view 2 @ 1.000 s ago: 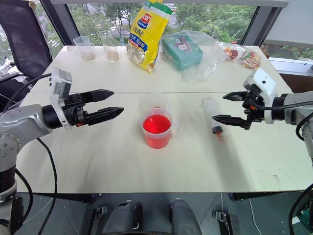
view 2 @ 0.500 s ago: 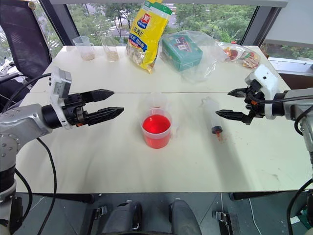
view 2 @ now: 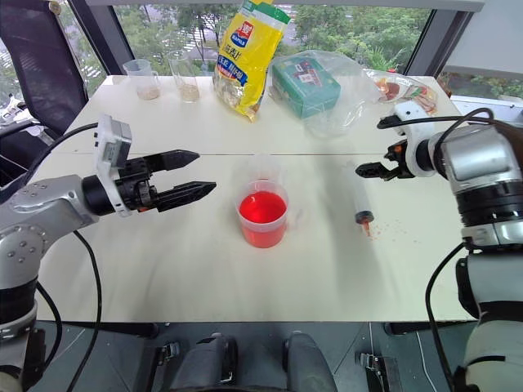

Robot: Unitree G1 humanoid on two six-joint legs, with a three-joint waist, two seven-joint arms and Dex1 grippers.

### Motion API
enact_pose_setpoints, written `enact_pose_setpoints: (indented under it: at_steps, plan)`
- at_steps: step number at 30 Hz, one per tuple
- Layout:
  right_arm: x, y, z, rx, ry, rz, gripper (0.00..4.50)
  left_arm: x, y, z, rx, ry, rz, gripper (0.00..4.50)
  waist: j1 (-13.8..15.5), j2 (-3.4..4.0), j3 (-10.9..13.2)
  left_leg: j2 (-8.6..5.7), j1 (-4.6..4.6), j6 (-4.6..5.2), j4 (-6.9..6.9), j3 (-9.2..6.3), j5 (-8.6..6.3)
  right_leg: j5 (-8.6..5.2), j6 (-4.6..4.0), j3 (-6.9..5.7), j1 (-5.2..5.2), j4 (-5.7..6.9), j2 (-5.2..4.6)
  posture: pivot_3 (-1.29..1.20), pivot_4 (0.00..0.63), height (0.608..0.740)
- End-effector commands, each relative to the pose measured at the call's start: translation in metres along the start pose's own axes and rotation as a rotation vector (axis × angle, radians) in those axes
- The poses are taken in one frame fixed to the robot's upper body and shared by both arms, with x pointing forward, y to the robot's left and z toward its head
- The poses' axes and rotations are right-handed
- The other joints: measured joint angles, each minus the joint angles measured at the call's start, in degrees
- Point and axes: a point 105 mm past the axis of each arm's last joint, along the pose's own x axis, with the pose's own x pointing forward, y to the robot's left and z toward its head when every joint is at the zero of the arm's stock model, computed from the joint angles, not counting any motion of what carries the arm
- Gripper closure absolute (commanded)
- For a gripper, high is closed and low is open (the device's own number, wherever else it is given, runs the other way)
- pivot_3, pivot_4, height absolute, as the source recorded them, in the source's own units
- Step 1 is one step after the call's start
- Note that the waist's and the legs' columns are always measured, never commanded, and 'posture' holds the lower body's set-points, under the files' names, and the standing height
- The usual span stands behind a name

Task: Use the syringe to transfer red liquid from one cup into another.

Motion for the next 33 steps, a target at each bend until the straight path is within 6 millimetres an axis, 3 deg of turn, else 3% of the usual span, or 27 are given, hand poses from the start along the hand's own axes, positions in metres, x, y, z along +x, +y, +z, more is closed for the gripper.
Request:
enact_pose_setpoints:
  at_steps: [1,6,14,21,22,25,29,33]
  plan:
    - [0.004,-0.002,-0.001,0.016,0.031,-0.018,0.03,0.001,-0.002,0.009,0.047,-0.039,0.001,0.0,0.0,0.0,0.0,0.0,0.0,0.0,0.0,-0.01,0.0,0.0,0.0,0.0,0.0,0.0,0.0,0.0,0.15,0.74]
    - [0.023,0.002,-0.016,0.036,0.097,-0.013,0.03,0.001,-0.006,0.007,0.045,-0.049,0.011,0.0,-0.1,0.0,0.0,0.01,0.0,0.0,0.0,0.0,0.0,0.0,0.0,0.0,-0.01,0.01,0.0,0.0,0.15,0.74]
    - [0.041,0.016,-0.02,0.005,0.141,0.028,0.03,-0.001,-0.008,0.004,0.037,-0.055,0.039,0.0,-0.4,0.01,0.0,0.01,0.01,0.0,0.0,0.0,0.0,0.0,0.0,0.01,-0.03,0.06,0.01,0.0,0.15,0.74]
    - [0.048,0.029,-0.014,-0.009,0.145,0.062,2.85,-0.003,-0.006,0.005,0.046,-0.06,0.057,0.0,-0.3,0.01,0.0,0.01,0.02,0.0,0.0,0.0,0.0,0.0,0.0,0.0,-0.02,0.07,0.01,0.0,0.15,0.74]
    - [0.048,0.029,-0.014,-0.008,0.145,0.063,3.07,-0.003,-0.006,0.005,0.046,-0.061,0.057,0.0,-0.3,0.01,0.0,0.01,0.02,0.0,0.0,0.0,0.0,0.0,0.0,0.0,-0.02,0.07,0.01,0.0,0.15,0.74]
    - [0.046,0.034,-0.005,0.001,0.124,0.073,3.08,-0.005,-0.001,0.007,0.061,-0.064,0.072,0.0,-0.4,0.01,0.0,0.01,0.03,0.0,0.0,0.0,0.0,0.0,0.0,0.0,-0.02,0.07,0.01,0.0,0.15,0.74]
    - [0.021,0.023,0.014,0.015,0.022,0.027,3.08,0.002,0.005,0.013,0.078,-0.075,0.073,0.0,-0.2,0.02,0.0,0.01,0.01,0.0,-0.01,0.0,0.0,0.0,0.0,0.0,-0.05,0.08,0.02,0.0,0.15,0.74]
    - [-0.018,0.047,0.063,-0.113,-0.335,0.119,3.08,0.0,0.013,0.02,0.084,-0.079,0.067,0.0,0.1,0.02,0.0,-0.01,-0.1,0.01,-0.02,-0.01,0.0,0.0,0.0,-0.02,-0.12,0.05,-0.01,0.0,0.15,0.74]
